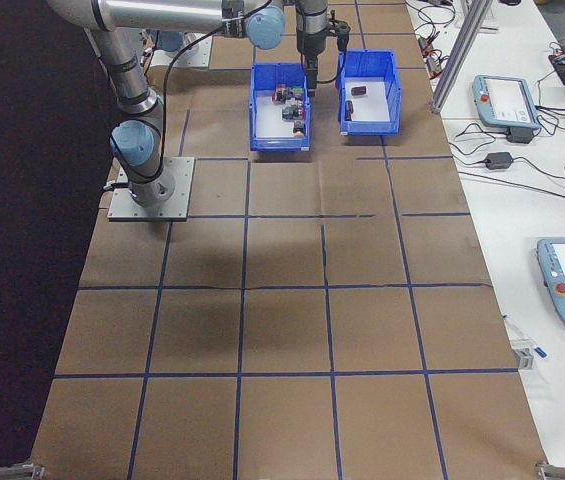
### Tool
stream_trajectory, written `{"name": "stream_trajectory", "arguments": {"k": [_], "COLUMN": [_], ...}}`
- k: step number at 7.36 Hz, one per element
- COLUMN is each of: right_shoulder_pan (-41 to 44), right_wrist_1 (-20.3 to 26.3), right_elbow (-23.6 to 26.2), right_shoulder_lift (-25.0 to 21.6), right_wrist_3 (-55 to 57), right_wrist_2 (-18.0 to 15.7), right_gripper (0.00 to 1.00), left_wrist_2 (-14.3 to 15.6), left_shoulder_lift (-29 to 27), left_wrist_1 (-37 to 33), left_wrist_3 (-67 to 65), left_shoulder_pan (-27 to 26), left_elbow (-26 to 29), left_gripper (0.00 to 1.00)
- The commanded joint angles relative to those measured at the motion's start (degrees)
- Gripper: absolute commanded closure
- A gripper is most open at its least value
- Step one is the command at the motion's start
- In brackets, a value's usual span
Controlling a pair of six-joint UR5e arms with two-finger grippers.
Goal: Place battery box in front
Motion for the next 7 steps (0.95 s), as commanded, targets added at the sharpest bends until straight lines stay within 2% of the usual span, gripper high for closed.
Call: {"name": "stream_trajectory", "arguments": {"k": [1,7], "right_shoulder_pan": [-0.3,-0.3], "right_wrist_1": [1.2,1.2], "right_elbow": [0.0,0.0], "right_shoulder_lift": [0.1,0.1], "right_wrist_3": [0.1,0.1], "right_wrist_2": [0.0,-0.3], "right_gripper": [0.00,0.00], "left_wrist_2": [-0.2,0.7], "left_shoulder_lift": [-0.2,-0.6], "left_wrist_1": [0.2,0.1], "left_wrist_3": [-0.1,0.9], "left_shoulder_pan": [0.0,0.1], "left_elbow": [0.0,-0.3], "left_gripper": [0.00,0.00]}}
